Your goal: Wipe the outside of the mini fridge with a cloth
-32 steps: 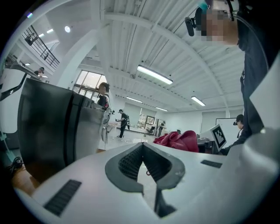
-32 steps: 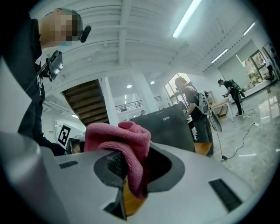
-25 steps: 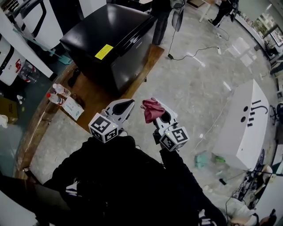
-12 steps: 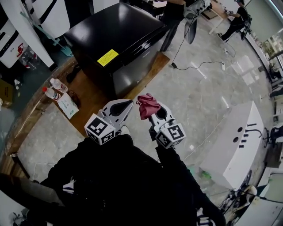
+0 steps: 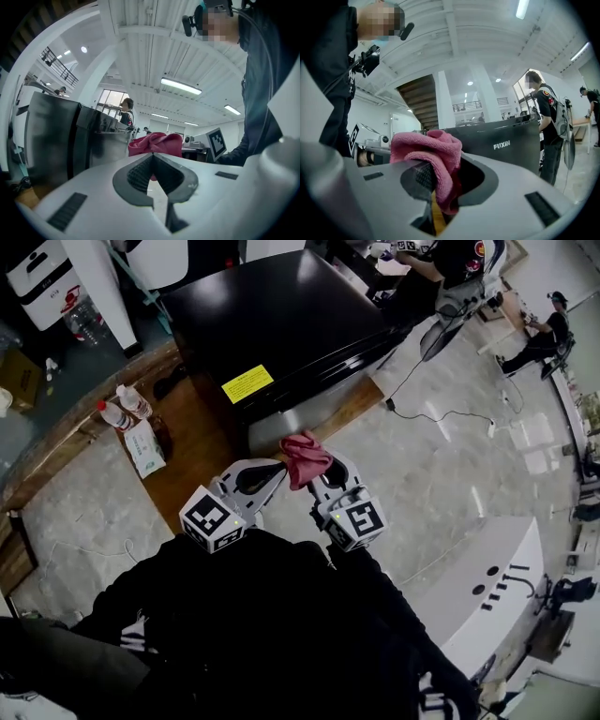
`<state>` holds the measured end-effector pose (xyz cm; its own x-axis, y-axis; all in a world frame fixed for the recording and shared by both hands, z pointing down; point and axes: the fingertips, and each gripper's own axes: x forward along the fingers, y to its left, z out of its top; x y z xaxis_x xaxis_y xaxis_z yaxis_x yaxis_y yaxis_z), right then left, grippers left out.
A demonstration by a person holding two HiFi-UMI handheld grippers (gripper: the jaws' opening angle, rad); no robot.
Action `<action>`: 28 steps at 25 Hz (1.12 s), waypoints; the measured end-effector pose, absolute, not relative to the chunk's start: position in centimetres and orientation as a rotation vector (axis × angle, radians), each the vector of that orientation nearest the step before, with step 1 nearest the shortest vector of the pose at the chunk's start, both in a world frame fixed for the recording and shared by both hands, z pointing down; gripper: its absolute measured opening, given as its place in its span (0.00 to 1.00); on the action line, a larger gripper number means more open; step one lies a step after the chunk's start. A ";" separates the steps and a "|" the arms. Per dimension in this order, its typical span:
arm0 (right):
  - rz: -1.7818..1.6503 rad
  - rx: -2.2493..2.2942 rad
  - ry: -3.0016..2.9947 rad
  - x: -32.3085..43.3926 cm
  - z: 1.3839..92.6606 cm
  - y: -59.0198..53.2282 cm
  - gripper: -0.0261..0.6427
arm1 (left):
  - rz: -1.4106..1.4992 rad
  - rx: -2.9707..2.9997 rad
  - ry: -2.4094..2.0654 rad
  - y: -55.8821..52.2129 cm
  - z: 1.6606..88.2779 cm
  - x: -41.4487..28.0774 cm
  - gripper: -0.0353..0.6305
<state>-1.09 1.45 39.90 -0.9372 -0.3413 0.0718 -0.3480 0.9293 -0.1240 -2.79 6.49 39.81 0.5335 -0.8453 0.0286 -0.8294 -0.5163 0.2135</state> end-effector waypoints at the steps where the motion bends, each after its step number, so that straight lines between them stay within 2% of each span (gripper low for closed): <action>1: 0.213 0.508 -3.038 -1.5 40.1 1.1 0.17 | -0.112 2.562 -1.445 6.2 39.8 -2.9 0.06; 7: 0.257 0.201 -3.022 -4.4 41.5 0.6 0.17 | -0.102 2.353 -1.714 5.7 40.3 -5.3 0.06; 15: 0.265 0.098 -2.976 -6.9 41.6 -1.5 0.18 | -0.118 2.040 -2.110 5.8 39.9 -7.5 0.06; 28: 0.333 0.106 -2.986 -5.9 41.8 -5.2 0.18 | -0.098 1.986 -2.221 1.9 39.7 -5.5 0.06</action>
<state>-5.86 -5.21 41.85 -0.9885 -0.0547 0.1413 -0.0844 0.9731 -0.2143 -5.50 1.95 39.74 -0.1055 -0.9916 0.0754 -0.9811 0.1161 0.1549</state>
